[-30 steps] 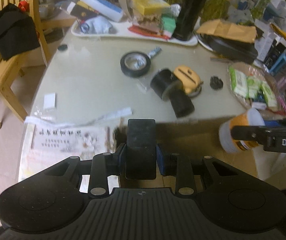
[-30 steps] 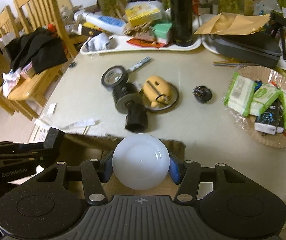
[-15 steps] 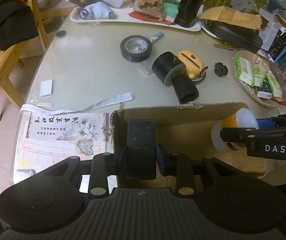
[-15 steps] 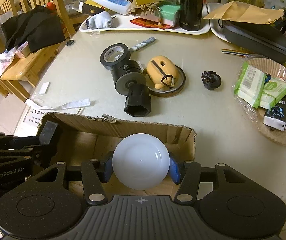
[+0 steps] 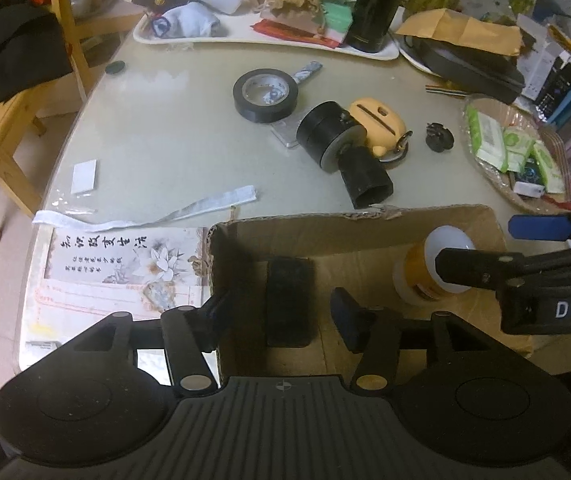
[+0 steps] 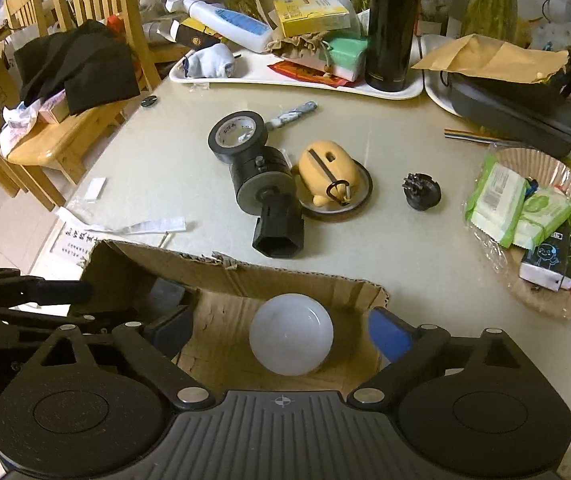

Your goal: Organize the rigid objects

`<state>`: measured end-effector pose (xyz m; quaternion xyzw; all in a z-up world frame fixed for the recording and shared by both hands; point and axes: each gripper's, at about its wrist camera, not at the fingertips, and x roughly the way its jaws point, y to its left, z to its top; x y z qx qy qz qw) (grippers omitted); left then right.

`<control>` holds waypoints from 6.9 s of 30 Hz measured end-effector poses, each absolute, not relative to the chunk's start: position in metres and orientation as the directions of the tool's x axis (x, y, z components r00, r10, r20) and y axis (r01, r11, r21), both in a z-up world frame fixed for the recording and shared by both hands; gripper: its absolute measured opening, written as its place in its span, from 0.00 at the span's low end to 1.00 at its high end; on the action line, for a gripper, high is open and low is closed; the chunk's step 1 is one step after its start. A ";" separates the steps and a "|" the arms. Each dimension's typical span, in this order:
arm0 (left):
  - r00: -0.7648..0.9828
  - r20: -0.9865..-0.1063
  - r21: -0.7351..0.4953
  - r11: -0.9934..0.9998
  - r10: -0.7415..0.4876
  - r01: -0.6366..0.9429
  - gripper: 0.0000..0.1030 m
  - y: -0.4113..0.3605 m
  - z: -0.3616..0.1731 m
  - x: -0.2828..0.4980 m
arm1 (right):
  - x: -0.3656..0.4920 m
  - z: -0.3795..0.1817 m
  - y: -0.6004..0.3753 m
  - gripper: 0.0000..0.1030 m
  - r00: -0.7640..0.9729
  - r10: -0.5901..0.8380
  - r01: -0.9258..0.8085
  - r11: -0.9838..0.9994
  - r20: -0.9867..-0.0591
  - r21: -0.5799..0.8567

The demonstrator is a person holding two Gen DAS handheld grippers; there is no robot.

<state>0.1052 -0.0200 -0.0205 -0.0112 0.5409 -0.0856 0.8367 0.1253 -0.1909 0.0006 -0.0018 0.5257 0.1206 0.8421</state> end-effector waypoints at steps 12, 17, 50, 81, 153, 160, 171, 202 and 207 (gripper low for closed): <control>0.436 -0.885 -0.127 0.986 -0.162 0.110 0.52 -0.017 -0.016 0.106 | 0.128 0.004 -0.197 1.00 0.444 0.156 -0.164 0.982 -0.882 0.091; 0.463 -0.873 -0.116 0.987 -0.155 0.113 0.54 -0.017 -0.011 0.105 | 0.128 0.003 -0.199 1.00 0.445 0.143 -0.150 0.985 -0.884 0.084; 0.599 -0.799 0.052 0.986 -0.053 0.156 0.74 -0.020 0.011 0.106 | 0.135 0.010 -0.215 1.00 0.482 0.097 -0.095 0.994 -0.871 0.058; 0.580 -0.807 -0.026 0.987 -0.114 0.158 0.74 0.001 0.018 0.137 | 0.208 -0.032 -0.195 0.92 0.398 0.324 -0.146 0.946 -0.858 0.290; 0.561 -0.793 -0.065 0.948 -0.238 0.310 0.73 -0.040 -0.009 0.173 | 0.155 0.013 -0.252 0.42 0.453 0.214 -0.053 0.976 -0.866 0.213; 0.564 -0.785 -0.049 0.933 -0.256 0.356 0.73 -0.053 -0.015 0.188 | 0.156 0.016 -0.254 0.42 0.461 0.222 -0.057 0.974 -0.859 0.221; 0.528 -0.808 -0.017 0.905 -0.263 0.426 0.73 -0.070 -0.035 0.210 | 0.157 0.017 -0.253 0.43 0.457 0.239 -0.072 0.970 -0.857 0.232; 0.480 -0.832 0.005 0.860 -0.280 0.510 0.41 -0.087 -0.051 0.229 | 0.160 0.012 -0.250 0.43 0.436 0.239 -0.078 0.971 -0.868 0.228; 0.482 -0.835 0.001 0.875 -0.265 0.485 0.40 -0.084 -0.045 0.229 | 0.160 0.012 -0.251 0.43 0.439 0.234 -0.073 0.972 -0.867 0.225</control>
